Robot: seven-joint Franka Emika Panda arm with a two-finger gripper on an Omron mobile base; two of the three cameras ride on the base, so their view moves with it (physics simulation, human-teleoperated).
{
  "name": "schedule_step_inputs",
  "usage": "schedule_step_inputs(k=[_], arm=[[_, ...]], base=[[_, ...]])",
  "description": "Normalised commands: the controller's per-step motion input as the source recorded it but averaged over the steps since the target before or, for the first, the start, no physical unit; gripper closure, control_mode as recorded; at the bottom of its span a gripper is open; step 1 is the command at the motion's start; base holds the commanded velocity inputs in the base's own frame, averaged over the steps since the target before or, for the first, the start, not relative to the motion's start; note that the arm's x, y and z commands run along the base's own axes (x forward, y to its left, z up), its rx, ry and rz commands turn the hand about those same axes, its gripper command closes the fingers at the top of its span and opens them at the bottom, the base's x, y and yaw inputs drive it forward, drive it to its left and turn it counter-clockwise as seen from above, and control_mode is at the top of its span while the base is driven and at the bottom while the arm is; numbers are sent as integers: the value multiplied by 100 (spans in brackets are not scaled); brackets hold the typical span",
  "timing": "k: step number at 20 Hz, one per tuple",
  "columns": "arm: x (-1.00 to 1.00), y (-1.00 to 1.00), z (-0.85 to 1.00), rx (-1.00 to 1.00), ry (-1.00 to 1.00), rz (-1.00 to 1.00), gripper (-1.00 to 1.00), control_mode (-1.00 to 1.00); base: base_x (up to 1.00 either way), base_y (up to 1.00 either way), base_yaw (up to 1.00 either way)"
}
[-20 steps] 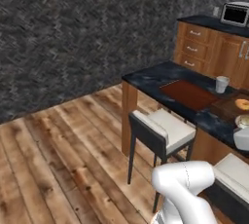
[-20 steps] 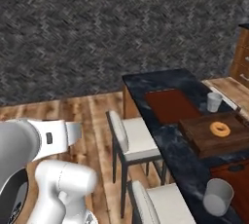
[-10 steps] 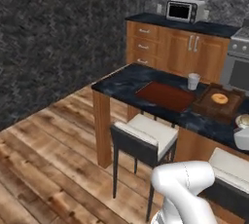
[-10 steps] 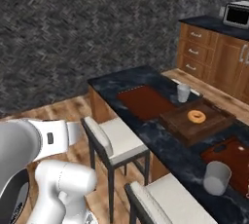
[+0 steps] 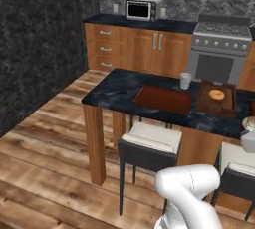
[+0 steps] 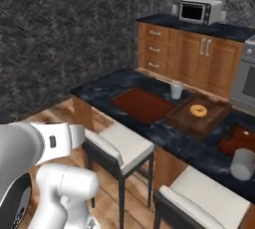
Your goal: Take the cupcakes from the fridge and place them on the empty tray on the dining counter.
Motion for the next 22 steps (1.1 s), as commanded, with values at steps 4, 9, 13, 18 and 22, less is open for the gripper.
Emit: schedule_step_inputs(k=[4, 9, 13, 18, 22], arm=[[0, 0, 0, 0, 0, 0, 100, 100], [0, 0, 0, 0, 0, 0, 100, 100], [0, 0, 0, 0, 0, 0, 100, 100], [0, 0, 0, 0, 0, 0, 100, 100], [0, 0, 0, 0, 0, 0, 100, 100]], base=[[0, 100, -44], [7, 98, -41], [25, 97, -40], [54, 100, -37], [53, 62, -36]])
